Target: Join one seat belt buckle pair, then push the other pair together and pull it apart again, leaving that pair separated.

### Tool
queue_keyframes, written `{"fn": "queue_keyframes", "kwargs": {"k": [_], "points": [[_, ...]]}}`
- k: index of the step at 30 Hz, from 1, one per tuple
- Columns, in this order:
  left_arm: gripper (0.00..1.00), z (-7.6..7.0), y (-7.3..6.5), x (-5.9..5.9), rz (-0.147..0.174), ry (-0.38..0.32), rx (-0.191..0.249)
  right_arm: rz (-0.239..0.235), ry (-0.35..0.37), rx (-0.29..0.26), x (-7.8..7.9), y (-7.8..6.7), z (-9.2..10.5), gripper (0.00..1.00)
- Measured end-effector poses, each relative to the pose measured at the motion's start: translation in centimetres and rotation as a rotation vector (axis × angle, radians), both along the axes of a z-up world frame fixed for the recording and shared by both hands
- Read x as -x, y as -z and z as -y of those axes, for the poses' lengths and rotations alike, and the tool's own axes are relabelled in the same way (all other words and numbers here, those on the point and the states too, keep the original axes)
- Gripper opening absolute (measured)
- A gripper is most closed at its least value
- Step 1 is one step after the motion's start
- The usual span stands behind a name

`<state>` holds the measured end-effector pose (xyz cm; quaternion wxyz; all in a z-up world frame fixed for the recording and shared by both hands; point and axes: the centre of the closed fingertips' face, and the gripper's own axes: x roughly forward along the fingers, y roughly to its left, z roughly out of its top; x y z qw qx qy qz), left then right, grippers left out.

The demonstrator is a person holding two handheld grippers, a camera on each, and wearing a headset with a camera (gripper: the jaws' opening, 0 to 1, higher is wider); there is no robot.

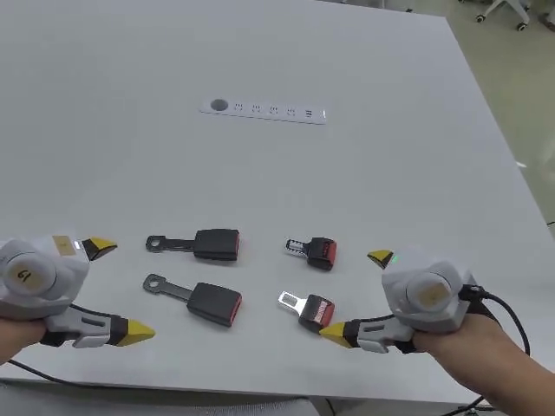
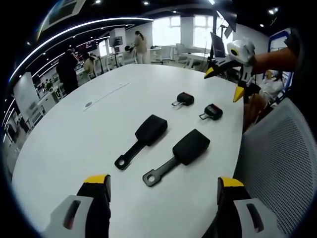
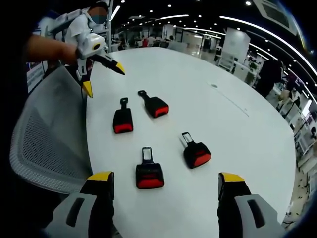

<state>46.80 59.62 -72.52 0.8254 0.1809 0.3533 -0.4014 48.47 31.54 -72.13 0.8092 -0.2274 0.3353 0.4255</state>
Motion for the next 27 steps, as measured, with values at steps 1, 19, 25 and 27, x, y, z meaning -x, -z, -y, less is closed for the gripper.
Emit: {"fn": "queue_keyframes", "kwargs": {"k": [1,19,25,27], "points": [[0.9,0.0,0.0,0.0,0.0,0.0,0.0,0.0,0.0,0.0,0.0,0.0,0.0,0.88],[0.83,0.3,0.1,-0.1,-0.005,0.024,-0.009,-0.002,0.002,0.001,0.0,0.2,0.0,0.85],[0.79,1.3,-0.1,-0.2,-0.007,0.049,-0.001,-0.002,-0.004,0.004,0.1,0.2,-0.1,0.82],[0.78,1.5,0.0,-0.1,-0.005,0.069,-0.013,-0.006,-0.007,0.004,0.2,0.3,-0.1,0.81]]}}
